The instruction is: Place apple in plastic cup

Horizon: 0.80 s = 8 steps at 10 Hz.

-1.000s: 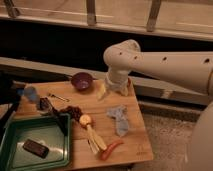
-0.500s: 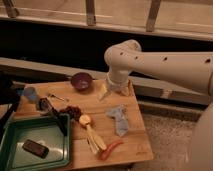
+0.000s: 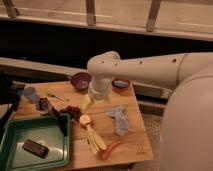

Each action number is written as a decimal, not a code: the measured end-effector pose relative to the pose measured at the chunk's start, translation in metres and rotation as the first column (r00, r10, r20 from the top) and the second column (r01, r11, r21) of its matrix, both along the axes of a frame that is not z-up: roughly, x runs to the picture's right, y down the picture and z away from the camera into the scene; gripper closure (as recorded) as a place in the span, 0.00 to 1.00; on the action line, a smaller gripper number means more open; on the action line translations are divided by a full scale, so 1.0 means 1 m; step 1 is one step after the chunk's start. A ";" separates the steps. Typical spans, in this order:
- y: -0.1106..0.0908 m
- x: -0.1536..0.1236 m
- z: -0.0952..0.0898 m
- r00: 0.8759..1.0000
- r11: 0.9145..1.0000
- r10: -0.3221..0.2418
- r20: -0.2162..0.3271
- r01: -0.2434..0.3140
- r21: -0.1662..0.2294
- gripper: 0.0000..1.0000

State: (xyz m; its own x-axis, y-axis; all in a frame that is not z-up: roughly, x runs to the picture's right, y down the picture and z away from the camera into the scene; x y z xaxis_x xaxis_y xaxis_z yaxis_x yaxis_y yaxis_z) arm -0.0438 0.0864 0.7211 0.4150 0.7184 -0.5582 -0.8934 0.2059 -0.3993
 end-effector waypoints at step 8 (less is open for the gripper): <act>0.017 -0.027 0.024 0.994 0.997 -0.076 0.074 0.076 -0.009 0.20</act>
